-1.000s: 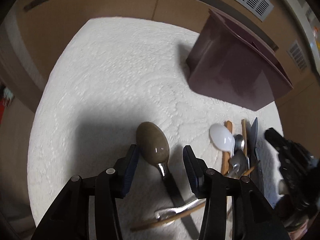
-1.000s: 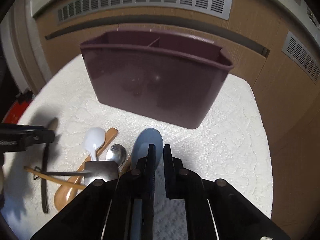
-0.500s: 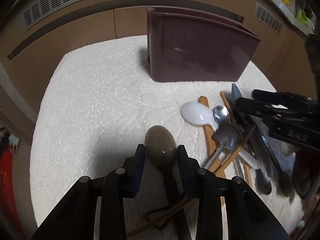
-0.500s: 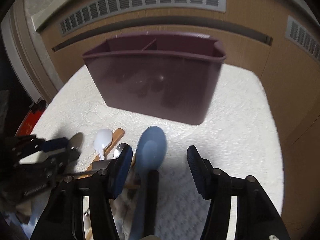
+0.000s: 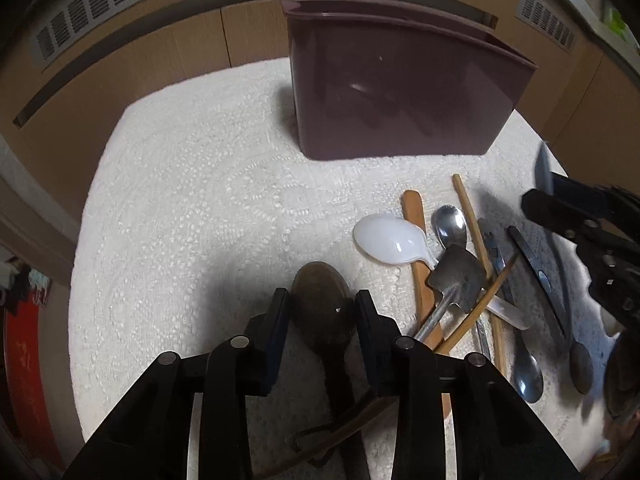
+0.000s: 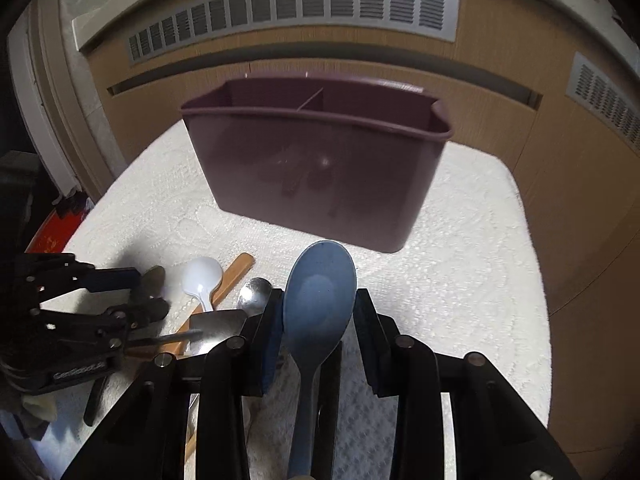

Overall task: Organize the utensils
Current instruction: 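Carry both spoons over the maroon caddy and open both tools to drop them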

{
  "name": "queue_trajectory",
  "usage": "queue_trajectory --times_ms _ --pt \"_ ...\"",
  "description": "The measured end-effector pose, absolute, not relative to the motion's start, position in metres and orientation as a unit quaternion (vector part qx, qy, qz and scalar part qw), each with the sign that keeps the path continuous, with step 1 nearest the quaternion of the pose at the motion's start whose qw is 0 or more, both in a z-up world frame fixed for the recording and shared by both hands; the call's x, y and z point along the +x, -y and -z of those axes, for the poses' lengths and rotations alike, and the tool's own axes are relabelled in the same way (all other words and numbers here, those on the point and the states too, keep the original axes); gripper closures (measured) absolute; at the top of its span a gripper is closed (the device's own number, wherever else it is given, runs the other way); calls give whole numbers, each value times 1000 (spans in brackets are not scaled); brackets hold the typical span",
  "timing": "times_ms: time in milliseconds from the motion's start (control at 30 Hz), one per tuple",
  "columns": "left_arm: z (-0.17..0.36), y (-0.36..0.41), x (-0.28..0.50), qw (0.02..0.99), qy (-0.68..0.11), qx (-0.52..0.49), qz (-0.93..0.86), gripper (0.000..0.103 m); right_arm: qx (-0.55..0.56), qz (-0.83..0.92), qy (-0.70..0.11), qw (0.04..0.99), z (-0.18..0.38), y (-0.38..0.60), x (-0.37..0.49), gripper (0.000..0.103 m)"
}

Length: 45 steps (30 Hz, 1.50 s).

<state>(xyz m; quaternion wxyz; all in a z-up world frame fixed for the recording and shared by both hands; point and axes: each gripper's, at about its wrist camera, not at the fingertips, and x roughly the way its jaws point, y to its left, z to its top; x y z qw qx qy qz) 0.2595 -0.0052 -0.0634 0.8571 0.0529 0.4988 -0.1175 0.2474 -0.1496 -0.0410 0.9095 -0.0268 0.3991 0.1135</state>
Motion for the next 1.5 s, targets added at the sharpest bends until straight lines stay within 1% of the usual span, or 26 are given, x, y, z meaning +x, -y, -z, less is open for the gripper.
queue_trajectory --times_ms 133,333,367,400,533,633,733,967,1033,1133,1200,1333,1433,1500 --pt "44 -4 226 893 -431 29 124 69 -8 -120 -368 922 24 162 225 71" --pt "-14 -8 170 943 -303 -1 138 69 0 -119 -322 939 -6 172 190 73" --pt "-24 -8 165 948 -286 -2 139 69 1 -119 -313 942 -12 171 186 76" --pt "-34 -7 161 952 -272 -3 140 69 4 -121 -305 945 -19 172 182 97" --pt "-76 -10 164 965 -220 -5 140 69 -5 -121 -269 955 -52 172 174 98" --pt "-95 -15 168 970 -203 -14 134 69 -4 -128 -262 957 -69 176 178 98" --pt "-97 -20 171 970 -205 -21 127 69 -5 -130 -270 954 -70 184 184 98" --pt "-81 -31 175 962 -234 -47 135 69 17 -138 -306 942 -61 200 187 98" --pt "-85 -28 178 962 -227 -49 144 69 17 -136 -300 944 -64 198 187 98" --pt "-107 -14 188 969 -190 -27 155 69 1 -136 -269 953 -87 192 190 98" --pt "-127 -4 200 974 -158 -14 159 69 -7 -133 -233 963 -114 191 198 98" --pt "-165 3 239 983 -87 -24 163 69 23 -150 -188 970 -160 199 224 98" --pt "-175 6 273 985 -64 -33 156 69 51 -157 -179 970 -173 205 250 98" --pt "-172 8 296 986 -65 -33 149 69 62 -155 -180 969 -170 208 268 98"
